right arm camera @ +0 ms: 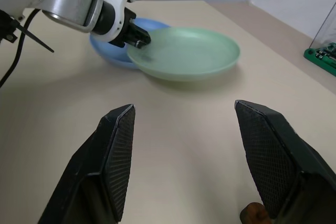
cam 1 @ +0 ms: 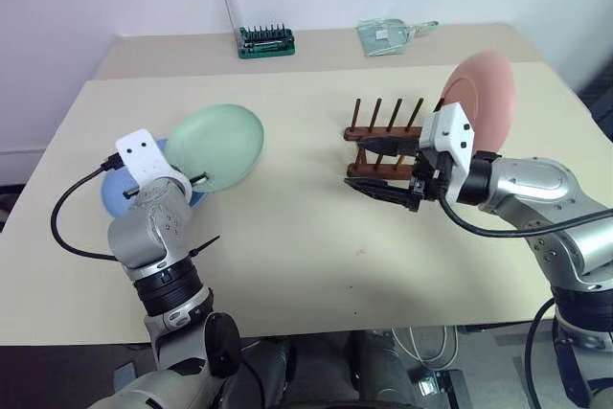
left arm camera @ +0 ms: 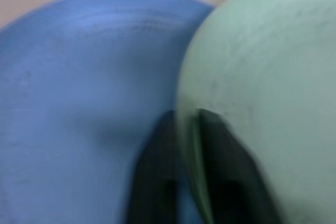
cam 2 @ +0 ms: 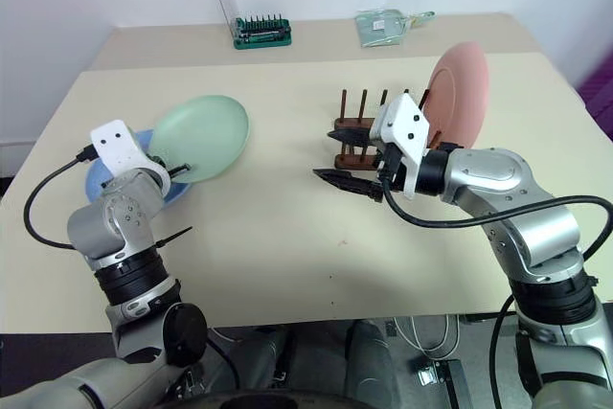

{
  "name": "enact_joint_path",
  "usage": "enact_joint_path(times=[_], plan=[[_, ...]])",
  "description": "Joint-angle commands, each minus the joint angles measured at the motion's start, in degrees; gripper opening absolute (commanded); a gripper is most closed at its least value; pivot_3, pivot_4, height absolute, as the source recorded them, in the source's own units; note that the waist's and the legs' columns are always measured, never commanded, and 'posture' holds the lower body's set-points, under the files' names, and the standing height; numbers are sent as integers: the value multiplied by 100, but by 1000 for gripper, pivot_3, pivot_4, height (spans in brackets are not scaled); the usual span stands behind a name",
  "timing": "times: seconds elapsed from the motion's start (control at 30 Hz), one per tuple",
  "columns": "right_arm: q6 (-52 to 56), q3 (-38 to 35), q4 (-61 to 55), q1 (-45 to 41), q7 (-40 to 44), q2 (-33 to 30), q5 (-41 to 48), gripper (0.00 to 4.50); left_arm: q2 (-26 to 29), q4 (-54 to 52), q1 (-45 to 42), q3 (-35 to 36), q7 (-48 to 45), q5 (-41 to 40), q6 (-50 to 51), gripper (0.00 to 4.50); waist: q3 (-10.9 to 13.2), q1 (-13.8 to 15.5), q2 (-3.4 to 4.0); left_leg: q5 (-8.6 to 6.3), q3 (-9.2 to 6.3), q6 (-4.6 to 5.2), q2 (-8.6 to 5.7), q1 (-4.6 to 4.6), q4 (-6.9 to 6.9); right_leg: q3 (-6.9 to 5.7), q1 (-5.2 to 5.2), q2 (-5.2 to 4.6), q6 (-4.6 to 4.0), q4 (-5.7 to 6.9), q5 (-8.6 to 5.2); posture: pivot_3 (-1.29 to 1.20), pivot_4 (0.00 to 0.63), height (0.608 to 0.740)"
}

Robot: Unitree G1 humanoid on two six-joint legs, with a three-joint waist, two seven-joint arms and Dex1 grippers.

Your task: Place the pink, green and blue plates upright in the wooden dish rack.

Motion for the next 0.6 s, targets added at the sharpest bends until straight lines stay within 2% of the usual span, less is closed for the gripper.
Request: enact_joint_path(times=[0.03,0.1,0.13,0.17,0.33,0.47,0.6], plan=[[58,-136,-130,-109,-85,27,29,3321,6,-220,-108,-157,-256,-288,-397,10,-1,-9,-2,0,0,0,0,0,0,0,1,0,0,-1,0,0,150,738],[81,-113,-37,-209,-115,36,-10,3828,0,-306,-118,-250,-416,-427,-654,0,0,-12,-2,0,0,0,0,0,0,0,-1,0,0,0,0,0,150,738],[-57,-13,35,-332,-158,52,-219,4349,-44,-389,-145,-280,-476,-518,-806,0,0,-13,-3,0,0,0,0,0,0,0,-1,0,0,0,0,0,150,738],[-244,113,100,-455,-199,69,-476,4471,-67,-468,-164,-343,-530,-577,-944,0,1,-20,-4,0,0,0,0,-1,0,0,-2,0,0,0,0,0,150,738],[-717,524,339,-832,-176,219,-1116,4471,-16,-635,-126,-759,-633,-645,-1294,0,1,-22,-4,0,3,0,1,0,-2,0,-3,0,-1,-2,1,0,150,738],[-1963,1477,890,-1131,-37,180,-2608,4471,-36,-859,-167,-1182,-835,-794,-1592,0,1,-26,-4,0,5,0,0,0,0,1,-3,0,-1,-2,1,0,150,738],[-3115,2149,1738,-1472,-329,394,-3930,4471,-133,-1028,-241,-1514,-869,-907,-1584,0,1,-29,-4,1,7,-1,0,0,0,1,-3,0,-1,-2,1,0,150,738]])
